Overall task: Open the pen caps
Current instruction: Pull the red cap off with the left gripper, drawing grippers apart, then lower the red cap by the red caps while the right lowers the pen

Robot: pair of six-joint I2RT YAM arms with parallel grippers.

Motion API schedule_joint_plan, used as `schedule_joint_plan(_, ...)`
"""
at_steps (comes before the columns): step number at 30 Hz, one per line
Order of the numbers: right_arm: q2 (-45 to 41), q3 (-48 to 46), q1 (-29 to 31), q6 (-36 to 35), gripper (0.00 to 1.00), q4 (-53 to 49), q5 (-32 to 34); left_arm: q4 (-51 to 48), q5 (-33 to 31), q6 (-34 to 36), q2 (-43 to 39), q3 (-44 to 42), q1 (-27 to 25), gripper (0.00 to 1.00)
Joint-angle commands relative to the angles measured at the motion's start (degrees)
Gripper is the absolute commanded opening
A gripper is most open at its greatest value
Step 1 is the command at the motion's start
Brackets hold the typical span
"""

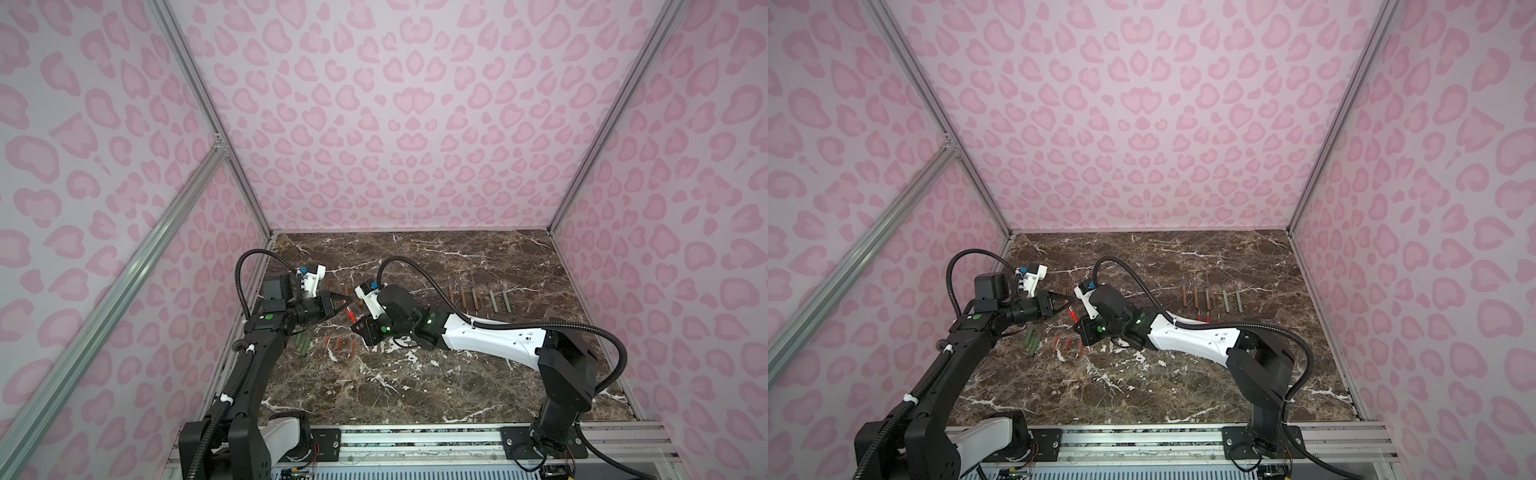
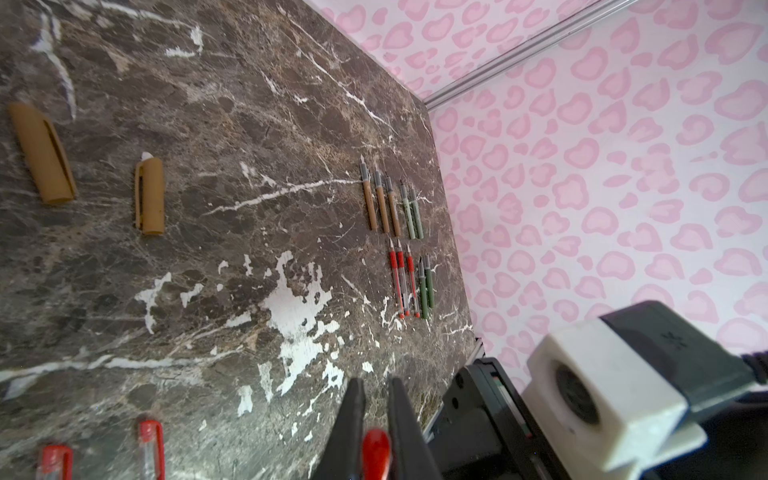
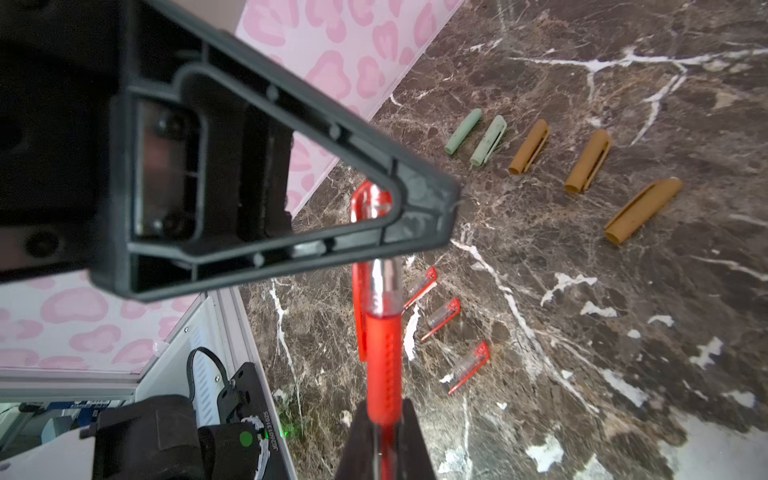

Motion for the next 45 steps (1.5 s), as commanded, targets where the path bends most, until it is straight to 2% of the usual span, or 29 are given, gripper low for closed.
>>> schedule_joint_plan(1, -0.95, -3.68, 0.08, 1.57, 0.00, -4.01, 0.81, 1.62, -1.78, 0.76, 0.01, 1.18, 0.72, 0.04)
schedule_joint_plan(6, -6.57, -14.56, 0.03, 4.20, 0.00, 0.65, 2.45, 2.11, -2.45, 0.68, 0.41, 1.37, 0.93, 0.04)
schedule_joint_plan(13, -13.70, -21.47, -2.02, 5.70, 0.00, -0.58, 6.00, -0.11, -5.56, 3.79, 2.10, 1.49, 0.13, 0.04)
schedule_joint_plan(17, -18.21, -22.46, -4.58, 6.69, 0.00, -6.31, 11.74, -7.17, -12.89, 9.94, 3.75, 2.50, -3.84, 0.04)
schedule_joint_plan(24, -22.87, -23.40, -11.02, 8.11, 0.00, -16.42, 19.32, -12.17, -18.99, 10.82, 8.95, 1.48, -10.56, 0.03)
schedule_joint_plan(26, -23.21, -23.34, -12.48, 9.20, 0.00, -19.72, 22.50, -11.95, -20.76, 11.42, 10.23, 0.64, -12.33, 0.03)
schedule_joint_plan(30, -22.33, -22.72, -15.08, 8.58, 0.00, -23.21, 24.33, -12.08, -24.29, 12.57, 12.67, -0.02, -14.49, 0.03)
schedule_joint_plan(39, -18.73, -22.97, -18.84, 7.55, 0.00, -23.65, 24.51, -10.38, -26.59, 9.72, 17.59, -2.33, -17.72, 0.03)
schedule_joint_plan(45, -16.96, -22.87, -20.47, 7.41, 0.00, -23.28, 23.99, -10.50, -31.93, 8.35, 21.51, -0.35, -18.18, 0.03)
